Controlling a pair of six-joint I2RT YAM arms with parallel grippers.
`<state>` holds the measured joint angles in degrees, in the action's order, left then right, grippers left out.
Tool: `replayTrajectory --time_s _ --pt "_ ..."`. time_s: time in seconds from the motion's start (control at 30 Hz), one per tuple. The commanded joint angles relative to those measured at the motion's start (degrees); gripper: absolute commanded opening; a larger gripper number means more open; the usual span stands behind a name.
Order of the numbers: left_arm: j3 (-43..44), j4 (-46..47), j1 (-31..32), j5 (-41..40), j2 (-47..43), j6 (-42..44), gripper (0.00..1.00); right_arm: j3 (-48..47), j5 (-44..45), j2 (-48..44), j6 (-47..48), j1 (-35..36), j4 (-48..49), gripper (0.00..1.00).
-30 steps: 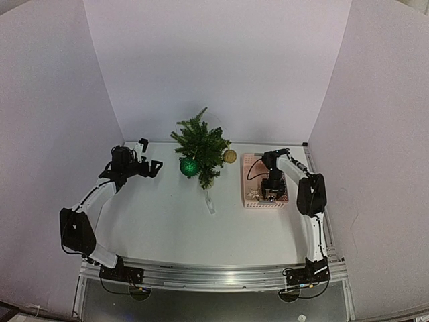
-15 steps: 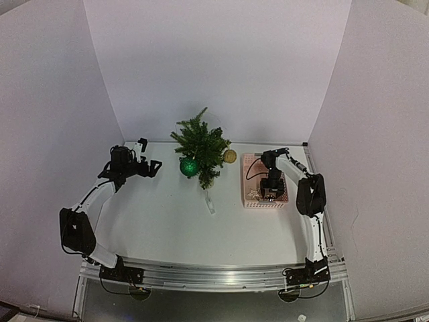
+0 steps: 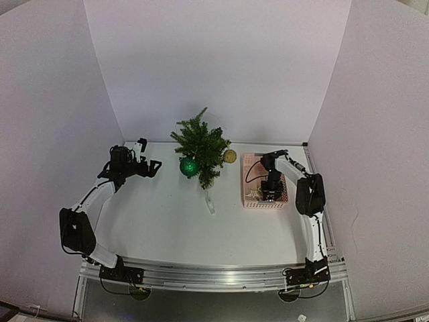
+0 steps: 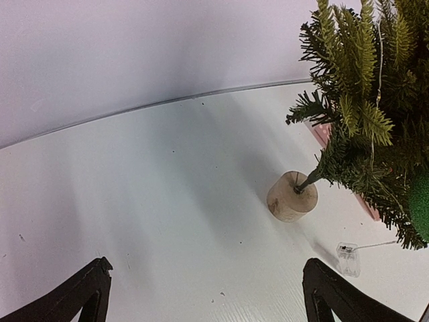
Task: Decorate the small christmas tree
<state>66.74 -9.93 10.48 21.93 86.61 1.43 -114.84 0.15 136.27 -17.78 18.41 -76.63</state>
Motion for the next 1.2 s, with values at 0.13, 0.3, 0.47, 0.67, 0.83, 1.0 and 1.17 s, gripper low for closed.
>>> replayTrajectory --time_s 0.13,0.3,0.47,0.67,0.83,1.0,1.17 --pt "2.4 2.9 -0.4 1.7 -1.5 -0.3 1.0 -5.8 -0.6 -2.4 -0.9 0.1 -11.4 0.35" --pt "1.7 4.0 -0.3 3.4 -3.0 -0.2 1.0 -11.0 -1.9 -5.7 -2.5 0.2 -11.1 0.34" --pt "0.2 5.2 -0.4 5.3 -5.8 -0.5 0.99 -12.8 -2.4 -11.4 -4.5 0.2 -8.3 0.35" --pt "-2.3 7.0 -0.3 8.3 -10.4 -3.5 1.0 -12.4 -4.0 -22.5 -7.9 0.7 1.2 0.33" --pt "-5.2 9.4 -0.3 12.2 -15.0 -3.5 0.99 -9.3 -2.3 -33.5 -7.6 5.0 15.4 0.32" --pt "-7.7 10.8 -0.3 16.1 -19.4 -3.3 0.98 -6.9 -10.5 -39.3 -6.8 9.2 26.5 0.32" --pt "-8.5 11.4 0.3 21.2 -21.8 -3.2 0.96 -7.2 -24.1 -39.4 -8.3 11.9 32.3 0.29"
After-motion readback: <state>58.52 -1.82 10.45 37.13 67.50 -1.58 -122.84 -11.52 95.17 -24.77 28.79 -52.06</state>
